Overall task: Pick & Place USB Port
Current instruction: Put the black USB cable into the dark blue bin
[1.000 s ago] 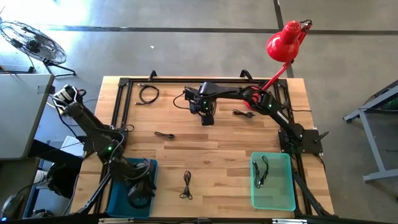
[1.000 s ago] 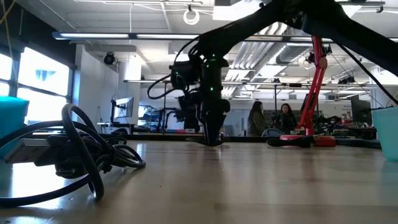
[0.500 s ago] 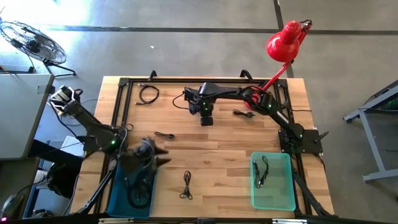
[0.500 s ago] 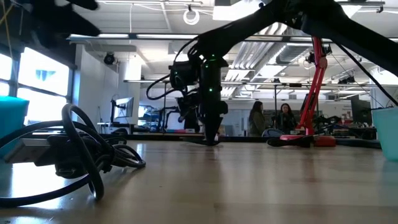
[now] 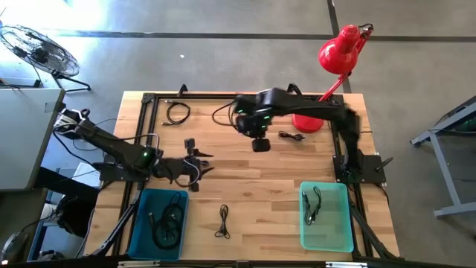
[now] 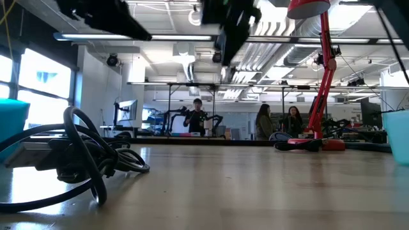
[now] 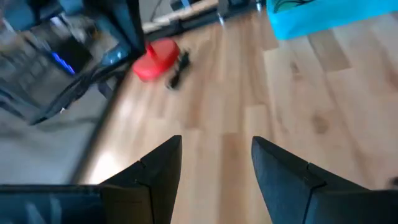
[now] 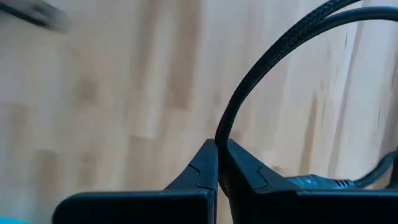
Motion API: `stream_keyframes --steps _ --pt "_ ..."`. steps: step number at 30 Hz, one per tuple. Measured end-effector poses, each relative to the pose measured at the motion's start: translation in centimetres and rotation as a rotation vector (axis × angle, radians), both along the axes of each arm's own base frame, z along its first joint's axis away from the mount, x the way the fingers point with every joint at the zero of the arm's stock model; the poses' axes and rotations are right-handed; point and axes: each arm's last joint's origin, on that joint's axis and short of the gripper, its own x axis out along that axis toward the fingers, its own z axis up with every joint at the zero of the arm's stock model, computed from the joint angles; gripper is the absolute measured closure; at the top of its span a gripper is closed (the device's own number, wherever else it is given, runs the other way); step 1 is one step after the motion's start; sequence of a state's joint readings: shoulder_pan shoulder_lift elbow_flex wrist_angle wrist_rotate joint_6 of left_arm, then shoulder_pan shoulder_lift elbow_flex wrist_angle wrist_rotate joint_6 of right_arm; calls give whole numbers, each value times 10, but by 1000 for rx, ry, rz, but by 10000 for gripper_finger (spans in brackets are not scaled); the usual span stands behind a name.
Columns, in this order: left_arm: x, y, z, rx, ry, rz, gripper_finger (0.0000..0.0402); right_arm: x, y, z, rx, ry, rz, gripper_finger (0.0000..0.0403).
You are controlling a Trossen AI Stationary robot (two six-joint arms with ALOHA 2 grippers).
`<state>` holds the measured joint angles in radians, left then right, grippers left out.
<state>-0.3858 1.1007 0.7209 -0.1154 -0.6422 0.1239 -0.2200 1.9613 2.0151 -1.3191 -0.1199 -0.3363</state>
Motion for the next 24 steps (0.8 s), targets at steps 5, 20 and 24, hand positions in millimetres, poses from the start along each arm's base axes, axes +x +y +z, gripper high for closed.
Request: stream_keyframes --steps 5,20,24 --pt "9 12 42 215 25 -50 213 -28 24 53 37 -197 8 401" --pt "43 54 144 632 317 -219 213 -34 40 69 162 -279 -20 402" --pt "60 60 132 675 412 -266 213 -33 40 70 178 -286 -11 402"
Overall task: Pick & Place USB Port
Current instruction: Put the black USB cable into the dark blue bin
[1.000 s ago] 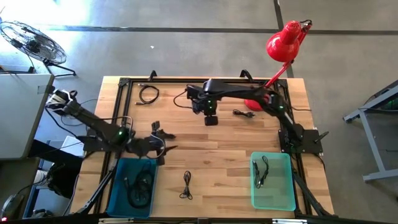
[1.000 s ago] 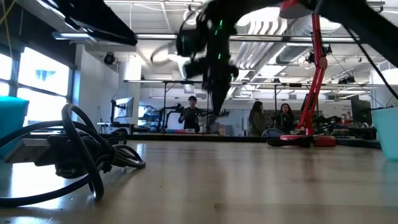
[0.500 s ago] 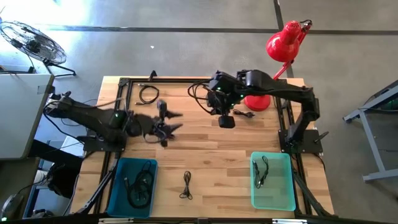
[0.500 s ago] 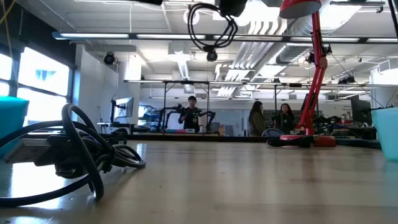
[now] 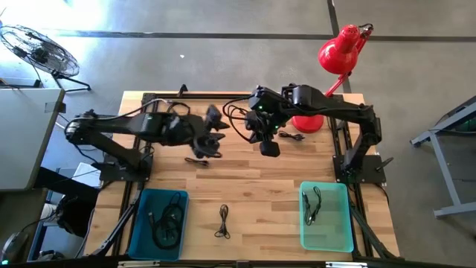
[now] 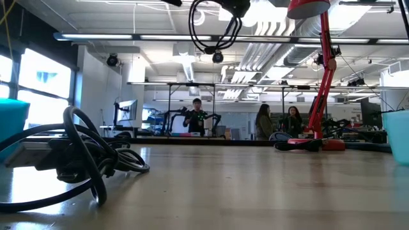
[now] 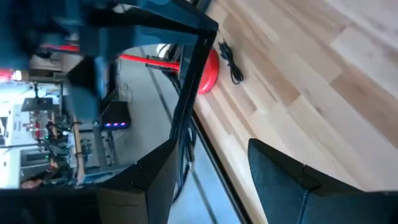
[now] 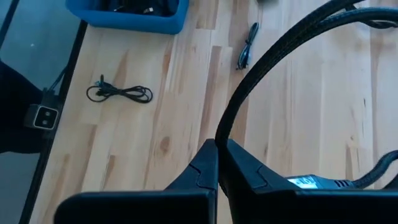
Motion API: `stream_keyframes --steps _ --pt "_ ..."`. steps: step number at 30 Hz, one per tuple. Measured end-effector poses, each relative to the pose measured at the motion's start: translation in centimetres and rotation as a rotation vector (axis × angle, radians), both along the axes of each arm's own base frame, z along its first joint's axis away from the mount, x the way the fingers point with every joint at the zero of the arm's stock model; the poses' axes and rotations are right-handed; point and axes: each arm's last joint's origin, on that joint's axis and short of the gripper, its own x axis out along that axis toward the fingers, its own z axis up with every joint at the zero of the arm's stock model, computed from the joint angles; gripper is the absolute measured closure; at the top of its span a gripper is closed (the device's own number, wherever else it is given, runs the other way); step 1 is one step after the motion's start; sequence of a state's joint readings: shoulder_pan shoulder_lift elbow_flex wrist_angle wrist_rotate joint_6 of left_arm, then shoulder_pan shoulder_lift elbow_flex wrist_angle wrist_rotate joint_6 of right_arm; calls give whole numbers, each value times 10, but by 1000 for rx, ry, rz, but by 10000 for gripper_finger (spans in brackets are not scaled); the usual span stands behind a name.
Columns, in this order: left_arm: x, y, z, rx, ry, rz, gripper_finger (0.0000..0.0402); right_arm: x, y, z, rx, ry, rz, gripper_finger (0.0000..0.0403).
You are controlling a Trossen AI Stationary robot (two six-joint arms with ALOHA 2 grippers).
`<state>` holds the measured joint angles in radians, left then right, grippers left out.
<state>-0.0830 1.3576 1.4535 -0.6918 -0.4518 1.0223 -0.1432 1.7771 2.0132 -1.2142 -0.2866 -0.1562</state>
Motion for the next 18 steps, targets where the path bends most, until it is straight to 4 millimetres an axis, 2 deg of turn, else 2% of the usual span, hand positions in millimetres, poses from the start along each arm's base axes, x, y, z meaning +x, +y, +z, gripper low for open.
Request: stream_keyframes --steps 3,7,11,18 --pt "10 5 -7 33 35 0 213 1 0 0 1 -8 2 402" --pt "15 11 -6 65 7 6 213 0 0 0 1 -5 -1 403" --pt "18 11 0 108 -40 -7 213 0 0 1 2 -11 2 403" --pt "16 3 -1 142 -11 -21 213 0 0 1 7 -3 5 403"
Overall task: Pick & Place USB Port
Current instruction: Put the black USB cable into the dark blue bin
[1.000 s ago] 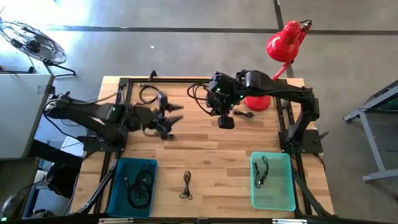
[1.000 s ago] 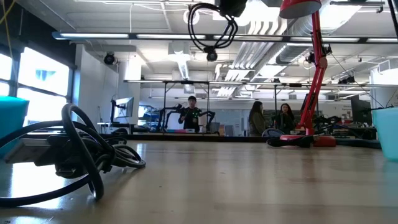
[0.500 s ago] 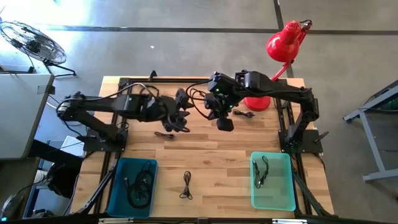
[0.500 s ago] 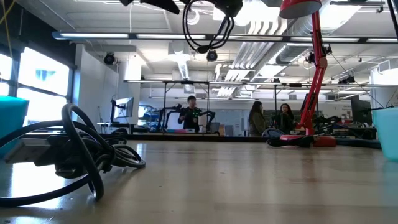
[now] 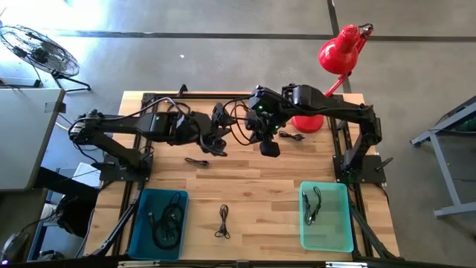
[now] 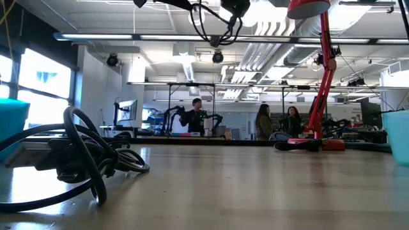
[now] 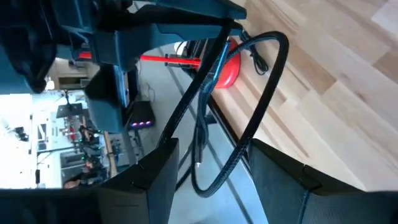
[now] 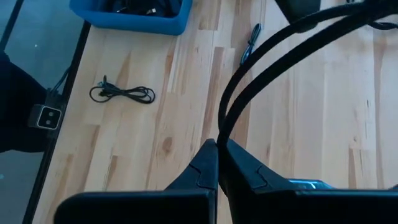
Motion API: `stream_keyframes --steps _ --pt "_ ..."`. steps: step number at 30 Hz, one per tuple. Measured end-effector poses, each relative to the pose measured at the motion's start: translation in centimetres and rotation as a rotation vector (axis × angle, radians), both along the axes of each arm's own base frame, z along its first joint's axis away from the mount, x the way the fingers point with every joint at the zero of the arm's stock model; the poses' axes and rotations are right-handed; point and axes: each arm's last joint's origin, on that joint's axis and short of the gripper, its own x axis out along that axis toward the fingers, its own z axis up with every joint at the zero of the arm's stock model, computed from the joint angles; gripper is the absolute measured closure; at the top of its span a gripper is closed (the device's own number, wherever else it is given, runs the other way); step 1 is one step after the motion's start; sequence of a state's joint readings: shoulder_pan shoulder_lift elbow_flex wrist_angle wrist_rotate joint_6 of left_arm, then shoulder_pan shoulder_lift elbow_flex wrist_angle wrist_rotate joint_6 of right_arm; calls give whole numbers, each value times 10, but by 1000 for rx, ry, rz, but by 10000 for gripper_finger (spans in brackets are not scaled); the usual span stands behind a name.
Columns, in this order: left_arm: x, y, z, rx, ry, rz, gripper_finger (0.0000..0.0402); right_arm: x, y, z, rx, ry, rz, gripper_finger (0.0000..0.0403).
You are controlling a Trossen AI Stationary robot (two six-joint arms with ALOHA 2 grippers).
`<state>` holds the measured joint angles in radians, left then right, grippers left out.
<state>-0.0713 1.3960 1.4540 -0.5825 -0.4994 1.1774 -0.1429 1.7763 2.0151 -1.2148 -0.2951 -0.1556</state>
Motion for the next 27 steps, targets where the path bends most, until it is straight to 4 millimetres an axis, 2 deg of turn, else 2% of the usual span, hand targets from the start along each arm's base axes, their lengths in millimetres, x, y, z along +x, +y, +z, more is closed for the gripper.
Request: stream_keyframes --steps 4,11,27 --pt "0 -8 2 60 -1 -23 213 0 0 0 1 0 2 403" --pt "3 -8 8 78 -56 -41 213 0 0 0 6 2 -8 403" --pt "4 -5 8 97 -41 -76 213 -1 0 0 12 11 -14 402"
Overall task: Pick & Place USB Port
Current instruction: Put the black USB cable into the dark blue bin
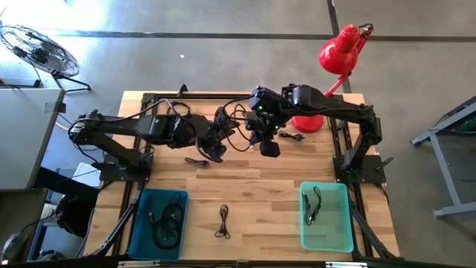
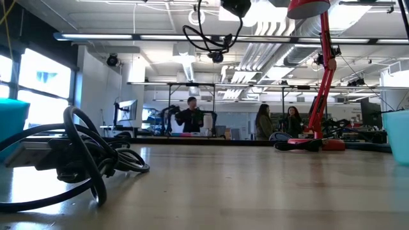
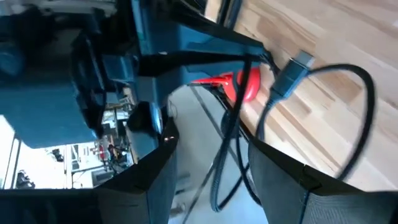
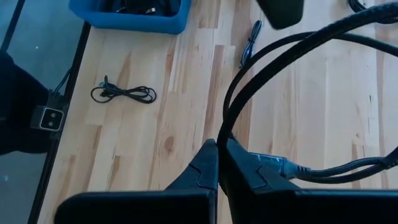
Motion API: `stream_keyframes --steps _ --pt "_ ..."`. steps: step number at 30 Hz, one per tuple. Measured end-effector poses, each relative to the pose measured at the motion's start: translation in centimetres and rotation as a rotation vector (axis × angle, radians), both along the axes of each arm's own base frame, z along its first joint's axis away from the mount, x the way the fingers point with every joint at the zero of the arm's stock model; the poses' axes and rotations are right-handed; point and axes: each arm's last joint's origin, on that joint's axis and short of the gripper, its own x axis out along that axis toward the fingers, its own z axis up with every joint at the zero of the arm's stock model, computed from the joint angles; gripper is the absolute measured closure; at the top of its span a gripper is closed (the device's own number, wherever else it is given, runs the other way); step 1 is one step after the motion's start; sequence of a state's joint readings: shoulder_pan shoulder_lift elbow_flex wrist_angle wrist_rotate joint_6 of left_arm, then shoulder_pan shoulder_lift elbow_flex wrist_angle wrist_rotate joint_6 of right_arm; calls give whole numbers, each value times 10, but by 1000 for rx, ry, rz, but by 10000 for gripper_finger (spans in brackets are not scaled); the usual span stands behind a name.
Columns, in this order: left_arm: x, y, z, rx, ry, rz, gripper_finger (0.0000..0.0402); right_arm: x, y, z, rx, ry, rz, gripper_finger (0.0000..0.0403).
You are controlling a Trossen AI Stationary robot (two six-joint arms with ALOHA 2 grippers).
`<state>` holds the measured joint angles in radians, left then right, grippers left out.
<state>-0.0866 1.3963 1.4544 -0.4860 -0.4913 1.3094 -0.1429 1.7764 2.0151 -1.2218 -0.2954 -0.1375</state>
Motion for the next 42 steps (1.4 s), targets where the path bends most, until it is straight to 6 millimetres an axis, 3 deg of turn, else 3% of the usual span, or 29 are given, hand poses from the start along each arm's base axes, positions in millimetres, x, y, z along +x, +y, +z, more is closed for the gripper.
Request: stream_keyframes --steps 8,10,13,15,20,26,32,37,42 --pt "15 25 -13 -17 34 57 226 1 0 0 0 -10 2 403" --pt "21 30 -17 6 30 110 261 1 0 0 0 -12 2 403" --pt "20 33 -20 56 63 180 360 1 0 0 2 -11 -1 403" --pt "20 35 -18 50 54 187 384 2 0 1 2 -16 -3 402" --pt "16 36 -13 55 54 235 394 4 -1 2 11 -30 -42 374" --pt "9 35 -1 18 53 262 396 4 -2 2 -23 -26 -76 296" --pt "1 31 -4 -55 120 313 398 3 -4 2 -107 -26 -90 229" --pt "-14 14 -12 -124 202 346 398 -6 -11 13 -332 -48 -209 209" --pt "-49 -18 -9 -294 227 368 398 -22 -16 30 -503 -75 -336 209"
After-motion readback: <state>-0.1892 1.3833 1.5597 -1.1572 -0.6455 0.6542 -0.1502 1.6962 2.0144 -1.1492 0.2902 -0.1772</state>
